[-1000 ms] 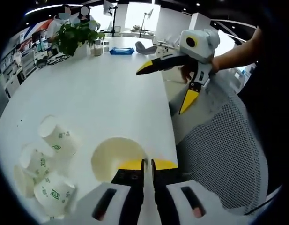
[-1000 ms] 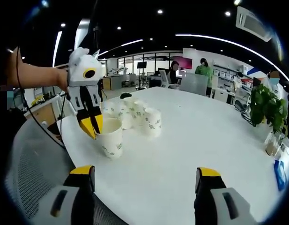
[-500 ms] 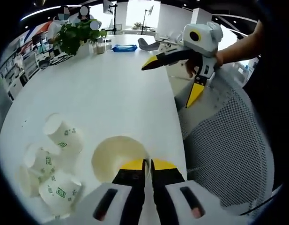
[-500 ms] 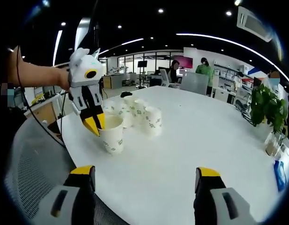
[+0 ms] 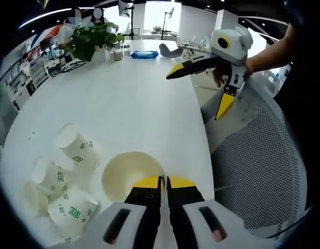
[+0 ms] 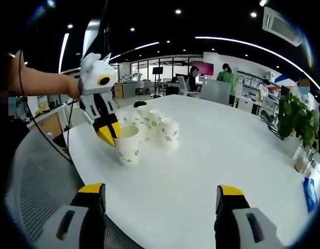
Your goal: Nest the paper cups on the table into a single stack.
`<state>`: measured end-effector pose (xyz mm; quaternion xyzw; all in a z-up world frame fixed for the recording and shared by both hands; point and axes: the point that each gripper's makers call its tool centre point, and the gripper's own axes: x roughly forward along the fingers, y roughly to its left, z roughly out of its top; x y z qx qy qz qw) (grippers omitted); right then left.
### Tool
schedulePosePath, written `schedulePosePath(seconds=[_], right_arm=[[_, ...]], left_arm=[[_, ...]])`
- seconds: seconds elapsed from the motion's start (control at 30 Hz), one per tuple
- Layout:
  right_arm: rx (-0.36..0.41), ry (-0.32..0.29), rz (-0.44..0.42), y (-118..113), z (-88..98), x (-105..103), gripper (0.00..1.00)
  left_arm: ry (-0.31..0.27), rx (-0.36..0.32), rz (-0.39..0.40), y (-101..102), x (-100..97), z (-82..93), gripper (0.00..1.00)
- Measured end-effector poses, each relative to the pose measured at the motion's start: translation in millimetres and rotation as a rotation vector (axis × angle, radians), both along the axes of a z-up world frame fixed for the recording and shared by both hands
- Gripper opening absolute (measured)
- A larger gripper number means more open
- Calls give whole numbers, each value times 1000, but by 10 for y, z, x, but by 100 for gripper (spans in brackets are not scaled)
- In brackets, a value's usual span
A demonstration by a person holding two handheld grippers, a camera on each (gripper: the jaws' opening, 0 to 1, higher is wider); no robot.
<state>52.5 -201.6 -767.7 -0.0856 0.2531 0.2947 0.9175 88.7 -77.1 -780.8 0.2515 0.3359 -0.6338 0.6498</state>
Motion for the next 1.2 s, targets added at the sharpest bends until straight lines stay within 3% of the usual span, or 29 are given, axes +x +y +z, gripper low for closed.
schedulePosePath(seconds=[0.17,0.2,0.3,0.7,0.93,1.2], right_arm=[[-1,0,-1,-5,-3,1,88],[-1,-1,-2,-10,-6,3,88],[-2,-2,-2,-21,-15,5,88],[0,-2,-1,-25,-22,7,88],[4,-5,-9,-22,-1,11,88],[27,-16,-18,-20,37,21,90]], left_arm=[[15,-3,9,-18,-7,-7,3],[57,-7,24,-25,-46,-3,3],[18,-30,25,-44,5,33,8],[-6,-102,67,-50,165,287,24],[-26,-167,113,-90,395,478,30],[-85,-180,187,-49,728,479,41]])
